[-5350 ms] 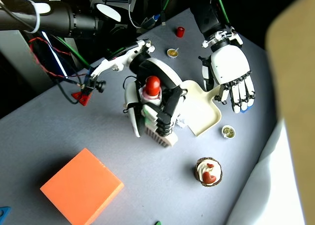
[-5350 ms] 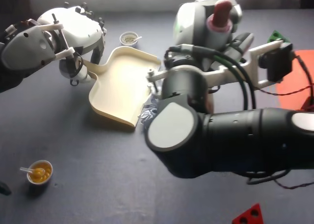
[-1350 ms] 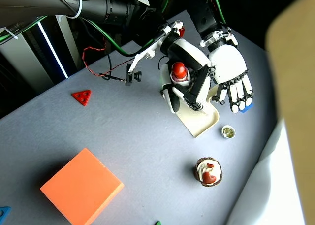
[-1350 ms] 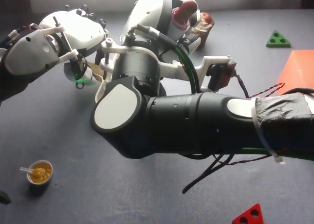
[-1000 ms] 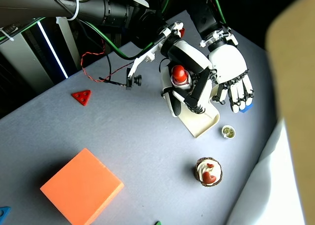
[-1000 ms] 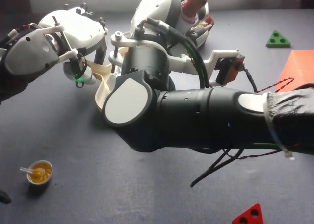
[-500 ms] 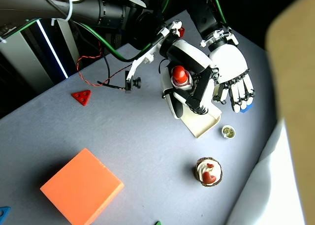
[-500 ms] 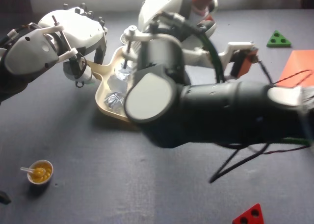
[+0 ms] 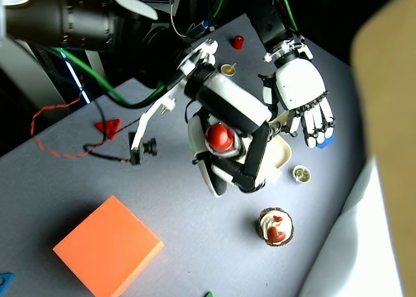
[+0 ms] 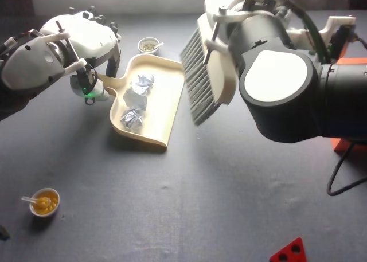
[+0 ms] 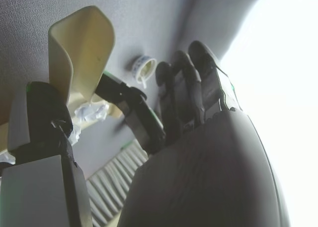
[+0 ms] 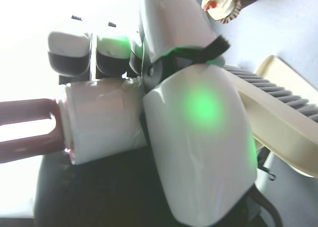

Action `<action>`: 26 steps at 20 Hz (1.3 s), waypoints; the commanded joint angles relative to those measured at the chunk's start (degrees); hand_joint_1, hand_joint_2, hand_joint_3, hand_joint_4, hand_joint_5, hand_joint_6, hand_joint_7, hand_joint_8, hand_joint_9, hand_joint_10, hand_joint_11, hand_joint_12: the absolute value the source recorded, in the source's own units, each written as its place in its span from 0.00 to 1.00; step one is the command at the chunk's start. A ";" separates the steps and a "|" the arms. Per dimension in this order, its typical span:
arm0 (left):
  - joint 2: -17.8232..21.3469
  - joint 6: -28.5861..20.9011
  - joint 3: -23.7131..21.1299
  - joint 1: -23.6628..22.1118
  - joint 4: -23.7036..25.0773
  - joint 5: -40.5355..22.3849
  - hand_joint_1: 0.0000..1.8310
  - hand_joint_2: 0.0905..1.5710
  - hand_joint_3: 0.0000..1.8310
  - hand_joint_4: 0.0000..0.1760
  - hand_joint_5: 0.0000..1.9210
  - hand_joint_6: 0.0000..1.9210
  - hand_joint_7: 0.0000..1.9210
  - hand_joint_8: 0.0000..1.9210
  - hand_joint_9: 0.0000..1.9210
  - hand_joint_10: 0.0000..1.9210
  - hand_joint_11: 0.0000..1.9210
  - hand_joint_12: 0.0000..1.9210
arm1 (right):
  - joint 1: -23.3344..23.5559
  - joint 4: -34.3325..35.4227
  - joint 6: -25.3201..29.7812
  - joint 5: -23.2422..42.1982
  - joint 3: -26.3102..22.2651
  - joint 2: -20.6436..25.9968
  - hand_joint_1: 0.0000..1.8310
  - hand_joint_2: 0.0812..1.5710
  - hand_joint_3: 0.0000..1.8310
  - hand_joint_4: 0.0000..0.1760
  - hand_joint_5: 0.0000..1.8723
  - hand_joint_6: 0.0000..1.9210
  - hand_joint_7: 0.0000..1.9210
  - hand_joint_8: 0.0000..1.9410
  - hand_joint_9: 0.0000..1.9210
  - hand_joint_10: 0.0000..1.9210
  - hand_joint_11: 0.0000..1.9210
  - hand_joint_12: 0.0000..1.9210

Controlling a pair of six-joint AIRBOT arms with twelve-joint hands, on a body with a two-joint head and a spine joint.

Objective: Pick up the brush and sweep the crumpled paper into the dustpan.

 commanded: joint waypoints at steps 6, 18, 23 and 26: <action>1.33 0.29 -0.24 0.04 0.86 -5.52 0.54 0.64 0.00 0.20 0.45 0.05 0.13 0.00 0.11 0.00 0.02 0.25 | -1.33 -6.97 -2.78 -3.28 -2.08 2.09 0.82 0.70 0.00 1.00 0.56 1.00 0.58 1.00 0.60 1.00 0.61 1.00; 1.36 0.30 -0.20 -1.10 1.44 -5.87 0.50 0.58 0.00 0.63 0.32 0.00 0.14 0.00 0.13 0.00 0.06 0.22 | -4.21 -7.02 -7.87 -6.40 -10.89 6.46 0.63 0.57 0.00 1.00 0.56 1.00 0.56 1.00 0.60 1.00 0.57 1.00; 2.08 0.31 -0.10 -3.02 2.68 -4.64 0.51 0.58 0.00 0.55 0.35 0.01 0.16 0.01 0.13 0.00 0.06 0.22 | -6.68 -6.86 -8.51 -7.63 -12.42 7.82 0.54 0.45 0.00 0.00 0.48 0.12 0.40 1.00 0.38 1.00 0.28 1.00; 3.27 0.32 -0.44 -5.60 4.57 -1.62 0.51 0.59 0.00 0.58 0.40 0.01 0.14 0.00 0.12 0.00 0.05 0.21 | -7.22 -6.78 -8.58 -7.11 -12.21 8.34 0.45 0.46 0.00 0.00 0.52 0.30 0.15 0.97 0.10 1.00 0.01 1.00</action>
